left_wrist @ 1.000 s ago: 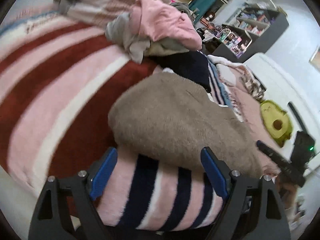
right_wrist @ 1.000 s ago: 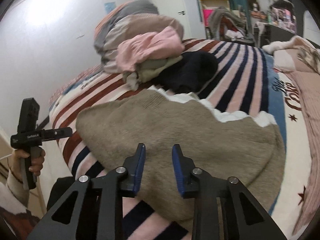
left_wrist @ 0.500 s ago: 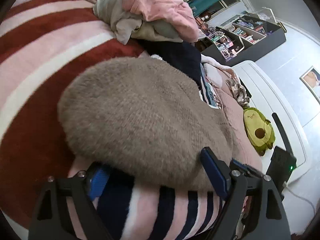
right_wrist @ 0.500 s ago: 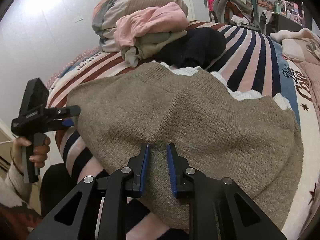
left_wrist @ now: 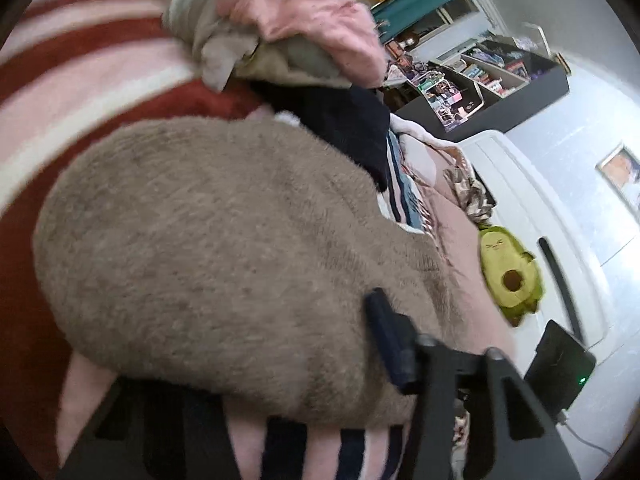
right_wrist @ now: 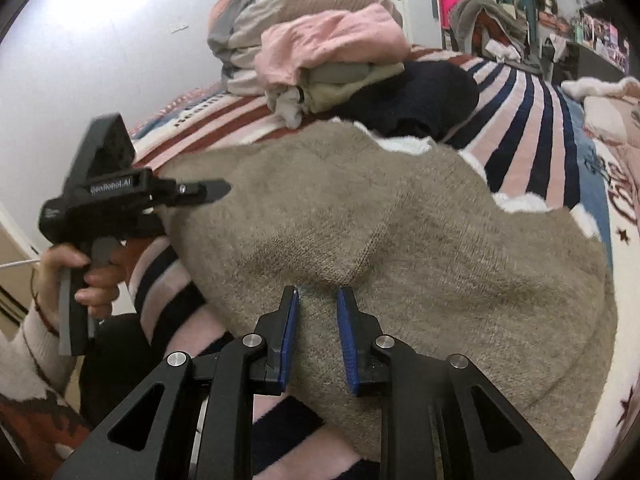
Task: Fold small clothes
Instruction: 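Close the left gripper on the side edge of the brown sweater, then fold the held side over the sweater with the left gripper and open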
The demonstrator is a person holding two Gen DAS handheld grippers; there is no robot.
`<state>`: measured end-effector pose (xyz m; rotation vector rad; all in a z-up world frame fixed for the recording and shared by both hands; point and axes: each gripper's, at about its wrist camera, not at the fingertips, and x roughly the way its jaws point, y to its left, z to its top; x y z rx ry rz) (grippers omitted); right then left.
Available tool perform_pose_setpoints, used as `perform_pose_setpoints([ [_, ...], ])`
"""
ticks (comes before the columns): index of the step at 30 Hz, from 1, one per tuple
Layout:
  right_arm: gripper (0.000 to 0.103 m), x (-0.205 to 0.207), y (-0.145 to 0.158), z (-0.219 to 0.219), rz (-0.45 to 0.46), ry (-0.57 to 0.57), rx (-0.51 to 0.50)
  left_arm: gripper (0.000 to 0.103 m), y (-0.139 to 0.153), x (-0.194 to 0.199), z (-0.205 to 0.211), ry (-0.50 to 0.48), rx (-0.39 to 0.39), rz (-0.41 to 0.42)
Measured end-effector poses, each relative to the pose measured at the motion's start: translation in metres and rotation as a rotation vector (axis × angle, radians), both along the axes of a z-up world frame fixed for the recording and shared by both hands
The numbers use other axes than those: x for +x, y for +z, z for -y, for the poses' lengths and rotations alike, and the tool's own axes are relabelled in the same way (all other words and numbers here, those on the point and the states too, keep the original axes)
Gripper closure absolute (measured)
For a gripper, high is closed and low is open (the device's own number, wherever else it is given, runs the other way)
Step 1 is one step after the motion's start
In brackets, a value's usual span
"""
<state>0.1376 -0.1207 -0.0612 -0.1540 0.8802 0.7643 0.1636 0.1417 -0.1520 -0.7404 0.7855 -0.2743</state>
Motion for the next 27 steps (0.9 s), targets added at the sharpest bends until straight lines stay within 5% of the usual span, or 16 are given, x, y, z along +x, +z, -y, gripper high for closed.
perform_pose_setpoints([
  [5,0.088,-0.001,-0.003,0.003,-0.018,-0.01,0.013,0.078,0.037,0.0,0.021,-0.033,0.146,0.113],
  [16,0.087,-0.008,0.007,0.03,-0.038,-0.061,0.142,0.079,0.111,0.008,0.106,-0.223,0.341,0.344],
  [20,0.086,-0.017,0.024,0.077,0.015,-0.167,0.177,0.079,0.122,0.009,0.145,-0.303,0.439,0.368],
  [27,0.086,-0.032,0.045,0.147,0.076,-0.332,0.188,0.081,0.111,0.009,0.207,-0.462,0.447,0.353],
])
